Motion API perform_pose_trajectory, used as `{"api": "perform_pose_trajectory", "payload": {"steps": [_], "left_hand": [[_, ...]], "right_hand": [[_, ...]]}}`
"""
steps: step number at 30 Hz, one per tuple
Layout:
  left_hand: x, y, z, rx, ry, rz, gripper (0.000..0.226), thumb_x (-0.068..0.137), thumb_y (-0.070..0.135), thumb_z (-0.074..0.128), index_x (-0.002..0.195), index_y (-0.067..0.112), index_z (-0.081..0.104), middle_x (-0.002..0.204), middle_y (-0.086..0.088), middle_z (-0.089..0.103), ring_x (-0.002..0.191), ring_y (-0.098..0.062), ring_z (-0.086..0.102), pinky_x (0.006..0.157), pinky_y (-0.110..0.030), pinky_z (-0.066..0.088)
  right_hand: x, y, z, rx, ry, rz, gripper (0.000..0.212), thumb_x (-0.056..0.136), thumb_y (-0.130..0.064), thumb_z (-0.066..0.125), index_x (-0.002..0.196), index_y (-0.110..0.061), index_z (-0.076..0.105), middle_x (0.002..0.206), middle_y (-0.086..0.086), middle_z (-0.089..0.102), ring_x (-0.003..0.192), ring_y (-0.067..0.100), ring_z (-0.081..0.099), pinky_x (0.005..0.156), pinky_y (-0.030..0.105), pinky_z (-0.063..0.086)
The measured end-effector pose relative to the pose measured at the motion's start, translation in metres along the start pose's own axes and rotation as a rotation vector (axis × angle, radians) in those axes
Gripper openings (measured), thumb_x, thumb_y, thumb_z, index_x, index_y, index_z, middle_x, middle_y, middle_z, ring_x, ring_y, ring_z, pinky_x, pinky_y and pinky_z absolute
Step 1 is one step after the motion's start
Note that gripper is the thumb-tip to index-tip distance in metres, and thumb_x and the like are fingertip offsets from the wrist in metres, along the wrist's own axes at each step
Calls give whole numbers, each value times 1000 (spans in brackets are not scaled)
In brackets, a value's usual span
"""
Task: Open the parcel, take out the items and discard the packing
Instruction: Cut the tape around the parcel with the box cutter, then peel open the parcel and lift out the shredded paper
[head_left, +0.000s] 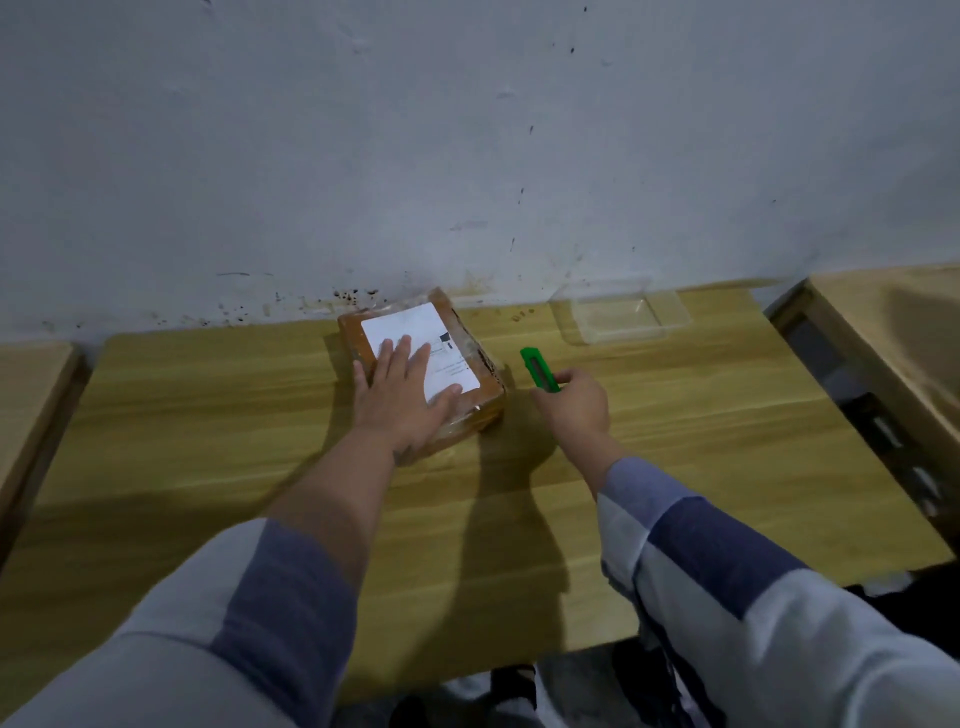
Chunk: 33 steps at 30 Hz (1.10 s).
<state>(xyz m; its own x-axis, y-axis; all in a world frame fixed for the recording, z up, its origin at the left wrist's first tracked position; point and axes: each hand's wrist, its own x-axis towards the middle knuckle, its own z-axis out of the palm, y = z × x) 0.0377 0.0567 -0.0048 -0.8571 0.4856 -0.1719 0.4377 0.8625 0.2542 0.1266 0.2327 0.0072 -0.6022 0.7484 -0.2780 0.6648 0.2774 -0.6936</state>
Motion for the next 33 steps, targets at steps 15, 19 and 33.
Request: {"api": "perform_pose_trajectory", "payload": {"steps": [15, 19, 33], "left_hand": [[3, -3, 30, 65, 327, 72, 76, 86, 68, 32, 143, 18, 42, 153, -6, 35, 145, -25, 26, 113, -60, 16], [6, -3, 29, 58, 284, 35, 76, 86, 69, 33, 145, 22, 38, 155, -2, 31, 146, -22, 22, 116, -58, 15], [-6, -31, 15, 132, 131, 203, 82, 81, 74, 27, 150, 30, 21, 160, 7, 10, 149, -15, 0, 117, -58, 5]], "right_hand": [[93, -3, 38, -262, 25, -210, 55, 84, -46, 61, 129, -16, 48, 124, 11, 51, 114, 30, 51, 95, 43, 48], [100, -44, 52, 24, -128, -482, 28, 91, -27, 57, 117, -17, 60, 116, 10, 56, 102, 24, 57, 91, 39, 49], [116, -101, 66, 74, -670, -508, 24, 88, -12, 63, 111, -13, 70, 106, 19, 72, 93, 35, 68, 77, 31, 55]]}}
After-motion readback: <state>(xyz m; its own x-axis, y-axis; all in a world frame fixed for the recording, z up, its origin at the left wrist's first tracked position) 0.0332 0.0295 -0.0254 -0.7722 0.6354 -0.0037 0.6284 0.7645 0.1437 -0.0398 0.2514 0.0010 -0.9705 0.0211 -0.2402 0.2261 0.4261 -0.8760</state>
